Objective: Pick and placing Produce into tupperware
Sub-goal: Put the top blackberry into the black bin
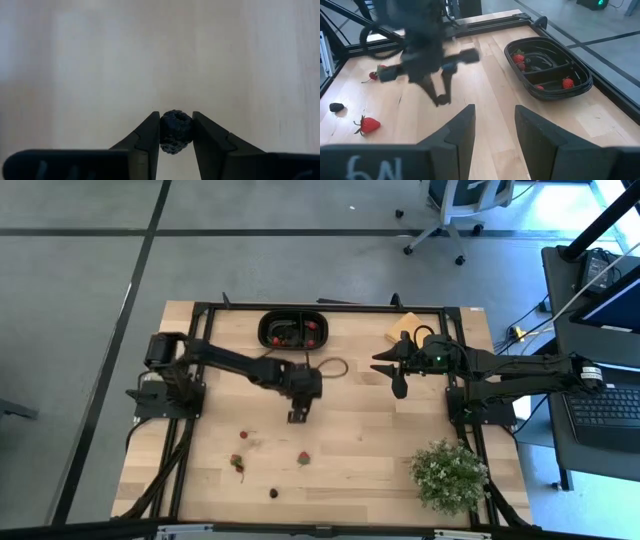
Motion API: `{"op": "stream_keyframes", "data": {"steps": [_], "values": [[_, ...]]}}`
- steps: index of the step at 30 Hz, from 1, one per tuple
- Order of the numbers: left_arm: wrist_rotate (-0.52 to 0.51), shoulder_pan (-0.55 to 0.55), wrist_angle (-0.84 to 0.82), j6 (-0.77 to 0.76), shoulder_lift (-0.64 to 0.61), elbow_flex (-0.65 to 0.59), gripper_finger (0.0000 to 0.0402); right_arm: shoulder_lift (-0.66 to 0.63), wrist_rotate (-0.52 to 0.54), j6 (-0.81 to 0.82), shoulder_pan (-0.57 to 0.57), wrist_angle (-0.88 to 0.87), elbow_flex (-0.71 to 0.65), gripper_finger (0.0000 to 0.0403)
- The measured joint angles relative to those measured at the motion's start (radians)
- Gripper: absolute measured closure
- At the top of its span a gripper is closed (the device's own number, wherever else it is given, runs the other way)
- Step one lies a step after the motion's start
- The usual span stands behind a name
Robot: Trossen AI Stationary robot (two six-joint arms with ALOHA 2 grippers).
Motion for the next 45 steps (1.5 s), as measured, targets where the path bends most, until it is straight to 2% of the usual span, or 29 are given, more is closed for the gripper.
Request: {"op": "stream_keyframes", "data": {"steps": [5,8,12,14,20,25,35,45], "values": [[-0.008,0.12,-0.019,-0.03,-0.076,0.056,0.0309,0.0,0.0,0.0,0.0,0.003,0.0,0.0262],[-0.05,0.209,-0.044,-0.077,-0.106,0.107,0.0313,0.0,0.0,0.0,0.0,0.006,0.0,0.0262],[-0.096,0.325,-0.08,-0.114,-0.103,0.189,0.0313,0.0,0.0,-0.003,0.0,0.011,0.0,0.0262],[-0.1,0.365,-0.044,-0.119,-0.088,0.219,0.0309,0.0,0.0,-0.006,0.0,0.011,0.0,0.0262],[-0.079,0.454,-0.041,-0.171,-0.041,0.225,0.031,0.0,0.0,-0.004,0.0,0.014,0.0,0.0262],[-0.015,0.484,-0.038,-0.2,0.027,0.224,0.0307,0.0,0.0,-0.004,0.0,0.012,0.0,0.0262],[-0.014,0.484,-0.035,-0.202,0.145,0.224,0.0303,0.0,0.0,0.0,0.0,0.015,0.0,0.0262],[-0.014,0.484,-0.03,-0.196,0.157,0.224,0.0302,0.0,0.0,0.0,0.0,0.015,0.0,0.0262]]}}
